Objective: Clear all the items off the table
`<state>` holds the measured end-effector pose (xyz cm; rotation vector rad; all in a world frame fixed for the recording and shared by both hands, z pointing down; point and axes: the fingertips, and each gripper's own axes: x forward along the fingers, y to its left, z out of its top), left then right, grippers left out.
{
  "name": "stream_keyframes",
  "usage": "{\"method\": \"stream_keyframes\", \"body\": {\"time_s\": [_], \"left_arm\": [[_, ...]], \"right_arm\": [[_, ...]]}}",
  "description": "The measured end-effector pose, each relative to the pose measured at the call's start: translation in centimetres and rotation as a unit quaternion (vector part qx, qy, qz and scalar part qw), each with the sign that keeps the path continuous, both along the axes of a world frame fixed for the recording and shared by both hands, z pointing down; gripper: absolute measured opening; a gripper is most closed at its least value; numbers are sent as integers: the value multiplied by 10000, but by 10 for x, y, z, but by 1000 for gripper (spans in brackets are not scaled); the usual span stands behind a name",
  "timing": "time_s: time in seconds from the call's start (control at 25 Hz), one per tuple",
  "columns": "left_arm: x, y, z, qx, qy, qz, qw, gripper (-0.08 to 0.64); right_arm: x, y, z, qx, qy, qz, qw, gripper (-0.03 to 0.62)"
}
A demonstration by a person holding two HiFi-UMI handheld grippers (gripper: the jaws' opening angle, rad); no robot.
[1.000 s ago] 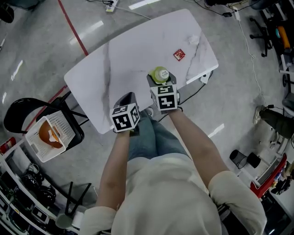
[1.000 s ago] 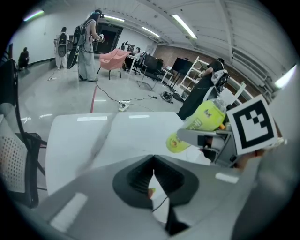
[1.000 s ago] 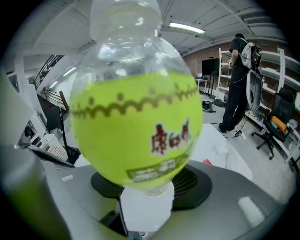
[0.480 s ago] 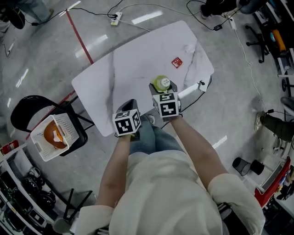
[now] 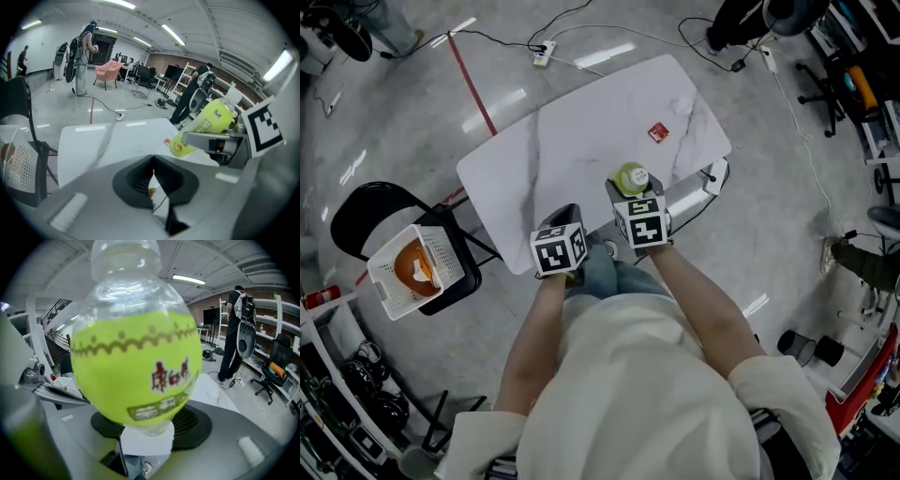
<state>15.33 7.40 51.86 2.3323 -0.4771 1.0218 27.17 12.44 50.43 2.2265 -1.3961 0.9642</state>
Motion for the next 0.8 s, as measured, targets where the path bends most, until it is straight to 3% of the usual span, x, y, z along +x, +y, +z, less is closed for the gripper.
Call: {"method": "stream_keyframes", "body": {"time_s": [0.4,0.8], "left_arm": [[-19,9,-16,181,149,45,9997,8],[-36,4,-26,271,275,-257,9989,8]], "right_arm": [[-28,18,-17,53,97,-232,9997,259],[-56,9,-25,58,162,-789,9967,259]]}}
